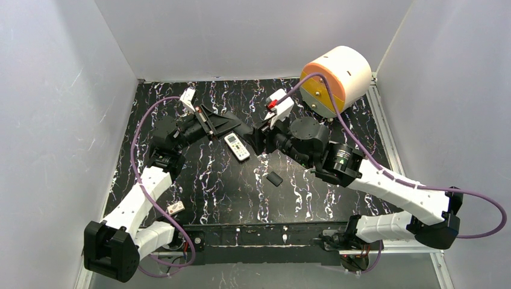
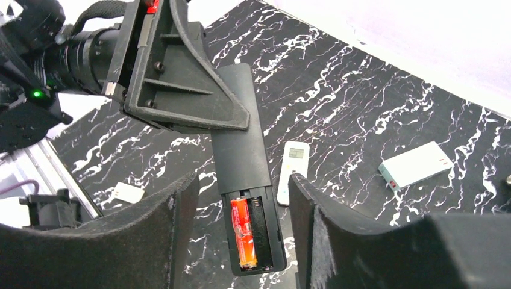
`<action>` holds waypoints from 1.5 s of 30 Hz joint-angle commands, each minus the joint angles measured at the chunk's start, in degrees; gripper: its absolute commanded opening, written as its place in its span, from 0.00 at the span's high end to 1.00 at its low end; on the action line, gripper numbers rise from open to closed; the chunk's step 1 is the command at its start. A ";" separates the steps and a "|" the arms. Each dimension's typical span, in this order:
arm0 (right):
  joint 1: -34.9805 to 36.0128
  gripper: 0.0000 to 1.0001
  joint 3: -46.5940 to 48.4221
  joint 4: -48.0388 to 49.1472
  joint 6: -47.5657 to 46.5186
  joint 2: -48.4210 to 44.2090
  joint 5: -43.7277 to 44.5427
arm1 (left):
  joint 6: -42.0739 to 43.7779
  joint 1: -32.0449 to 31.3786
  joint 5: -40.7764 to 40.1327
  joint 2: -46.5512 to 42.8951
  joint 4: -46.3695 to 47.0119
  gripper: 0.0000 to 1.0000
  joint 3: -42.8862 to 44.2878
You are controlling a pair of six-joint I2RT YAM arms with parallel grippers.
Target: Load the batteries into the remote control
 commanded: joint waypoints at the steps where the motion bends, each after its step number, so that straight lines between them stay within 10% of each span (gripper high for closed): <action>1: -0.19 0.32 2.85 2.87 7.08 -2.16 6.25 | 0.26 -0.21 1.18 -1.87 1.60 1.00 2.44; 8: -0.57 0.07 -2.51 2.63 32.86 -5.92 14.41 | 0.05 -0.21 0.18 -1.40 1.59 1.00 2.76; 18: -3.74 0.02 -16.36 8.59 56.81 -14.59 12.50 | -2.91 -0.21 -0.73 0.07 1.61 1.00 4.23; 45: -3.92 0.45 -30.43 29.58 59.56 -18.74 2.59 | -9.40 -0.21 -0.74 0.52 1.64 1.00 5.60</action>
